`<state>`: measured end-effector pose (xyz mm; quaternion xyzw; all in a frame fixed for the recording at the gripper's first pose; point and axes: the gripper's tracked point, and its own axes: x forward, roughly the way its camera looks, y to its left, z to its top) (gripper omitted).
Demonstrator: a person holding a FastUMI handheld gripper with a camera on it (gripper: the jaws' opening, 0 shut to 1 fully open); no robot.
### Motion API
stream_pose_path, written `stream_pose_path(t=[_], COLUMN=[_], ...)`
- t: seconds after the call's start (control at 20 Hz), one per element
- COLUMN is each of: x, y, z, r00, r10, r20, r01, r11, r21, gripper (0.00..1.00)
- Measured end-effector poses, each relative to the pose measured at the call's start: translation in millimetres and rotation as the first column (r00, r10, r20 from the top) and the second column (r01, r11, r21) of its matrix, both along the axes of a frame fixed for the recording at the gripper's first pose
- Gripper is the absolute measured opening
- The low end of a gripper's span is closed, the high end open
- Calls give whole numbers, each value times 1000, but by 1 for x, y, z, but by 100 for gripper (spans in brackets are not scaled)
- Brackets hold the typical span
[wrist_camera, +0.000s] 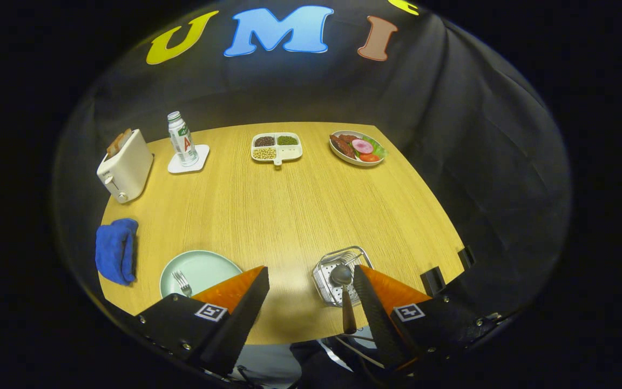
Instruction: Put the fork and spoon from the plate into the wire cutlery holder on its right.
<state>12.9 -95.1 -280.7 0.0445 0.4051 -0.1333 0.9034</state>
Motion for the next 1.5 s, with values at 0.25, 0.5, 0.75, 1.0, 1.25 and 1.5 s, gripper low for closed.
stream_pose_path(t=[0.25,0.5,0.75,1.0,1.25,1.5], x=[3,5,7,13,10,3], y=[19,39,64,96,131,162], z=[3,4,1,-6,-29,-52], r00=[998,993,981,962,933,896], r10=[55,119,197,272,358,436], r20=[9,6,-1,-12,-45,-87], r01=[-55,-119,-196,-272,-359,-439], r11=[998,993,979,961,933,898], r21=[-11,-25,-48,-46,-26,-15], gripper=[96,96,96,96,96,97])
